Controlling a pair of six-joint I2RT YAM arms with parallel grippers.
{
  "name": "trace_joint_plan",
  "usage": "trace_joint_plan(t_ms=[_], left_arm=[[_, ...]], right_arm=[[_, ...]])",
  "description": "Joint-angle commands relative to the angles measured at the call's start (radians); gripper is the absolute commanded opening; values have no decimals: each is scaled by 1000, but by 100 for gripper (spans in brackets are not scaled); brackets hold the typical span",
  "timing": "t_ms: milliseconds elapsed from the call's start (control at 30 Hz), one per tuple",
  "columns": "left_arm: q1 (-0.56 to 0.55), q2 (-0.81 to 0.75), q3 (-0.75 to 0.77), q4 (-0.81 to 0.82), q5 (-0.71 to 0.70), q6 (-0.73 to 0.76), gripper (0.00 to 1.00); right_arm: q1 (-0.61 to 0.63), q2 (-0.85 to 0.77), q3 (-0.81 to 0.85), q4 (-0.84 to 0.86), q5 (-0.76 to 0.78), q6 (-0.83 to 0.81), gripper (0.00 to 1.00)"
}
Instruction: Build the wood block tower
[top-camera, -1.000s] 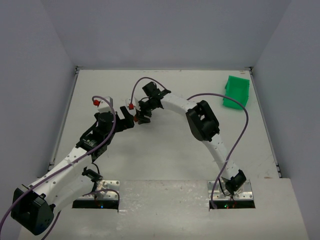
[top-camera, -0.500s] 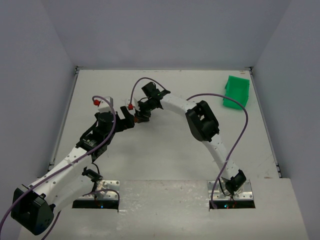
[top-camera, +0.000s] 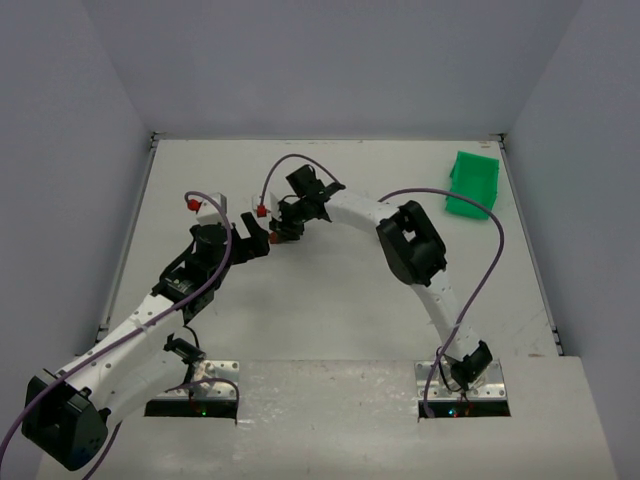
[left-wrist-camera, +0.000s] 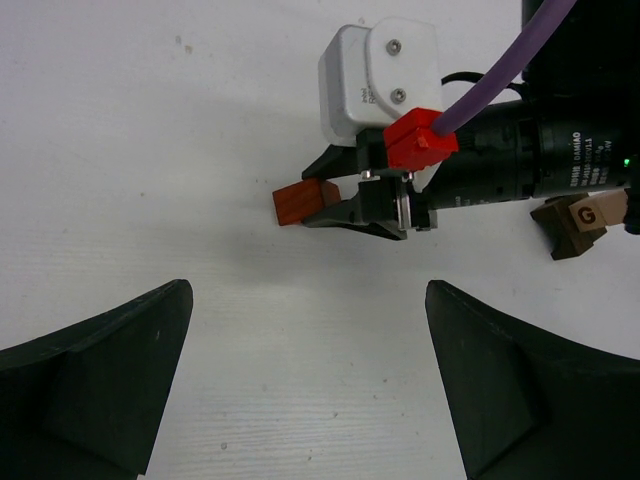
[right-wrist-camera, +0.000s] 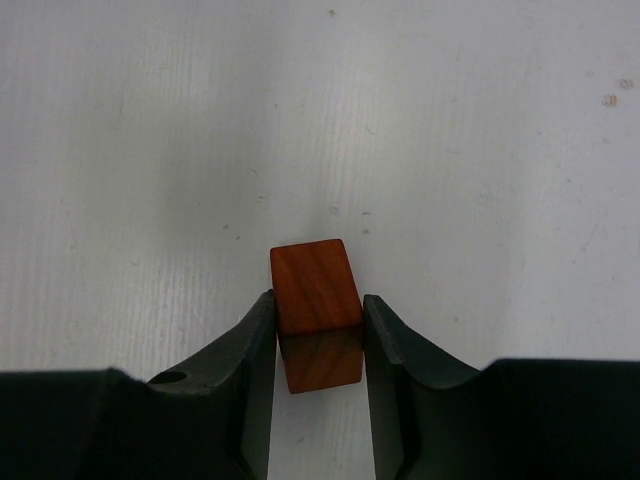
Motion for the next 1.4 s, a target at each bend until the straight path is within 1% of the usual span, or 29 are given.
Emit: trace_joint_plan(t_ms=[0, 133, 167, 267, 333, 367, 433, 533, 600, 667, 767, 900, 1000, 1133, 1167, 1233, 1367], left_arm=[[4, -31, 31, 42, 6, 1, 100], [4, -55, 23, 41, 14, -4, 100], [4, -57, 23, 39, 15, -6, 100], [4, -70, 20, 31, 23, -14, 100], [4, -78, 20, 31, 32, -14, 100], [4, -85, 18, 32, 37, -16, 100], [4, -94, 14, 31, 42, -18, 100], [4, -104, 11, 31, 46, -22, 100], [4, -107, 12, 31, 55, -22, 100], [4, -112, 10, 32, 59, -22, 100], [5, -115, 11, 32, 60, -22, 100], [4, -115, 11, 31, 61, -23, 100], [4, -113, 11, 31, 61, -23, 100], [4, -115, 11, 31, 59, -23, 100], [3, -115, 11, 32, 59, -23, 100], [4, -113, 10, 31, 61, -22, 100], [5, -113, 10, 32, 62, -22, 100]], right_arm=[[8, -184, -55, 133, 149, 190, 28], [8, -337, -161, 155, 400, 362, 25], [7, -366, -181, 154, 450, 375, 25], [-3, -487, -266, 105, 653, 477, 25], [-18, -540, -310, 90, 679, 487, 25], [-37, -587, -359, 56, 738, 531, 26], [-85, -650, -442, 13, 765, 585, 27], [-166, -729, -494, -35, 760, 647, 27], [-214, -779, -537, -50, 773, 653, 28], [-234, -808, -574, -60, 806, 647, 30], [-250, -844, -600, -90, 815, 645, 30], [-265, -849, -619, -109, 859, 652, 30], [-267, -842, -613, -107, 856, 656, 31], [-267, -846, -651, -24, 870, 646, 31], [-268, -851, -663, 20, 866, 633, 32], [-268, -858, -696, 57, 833, 626, 32], [-268, -850, -714, 92, 827, 621, 33]])
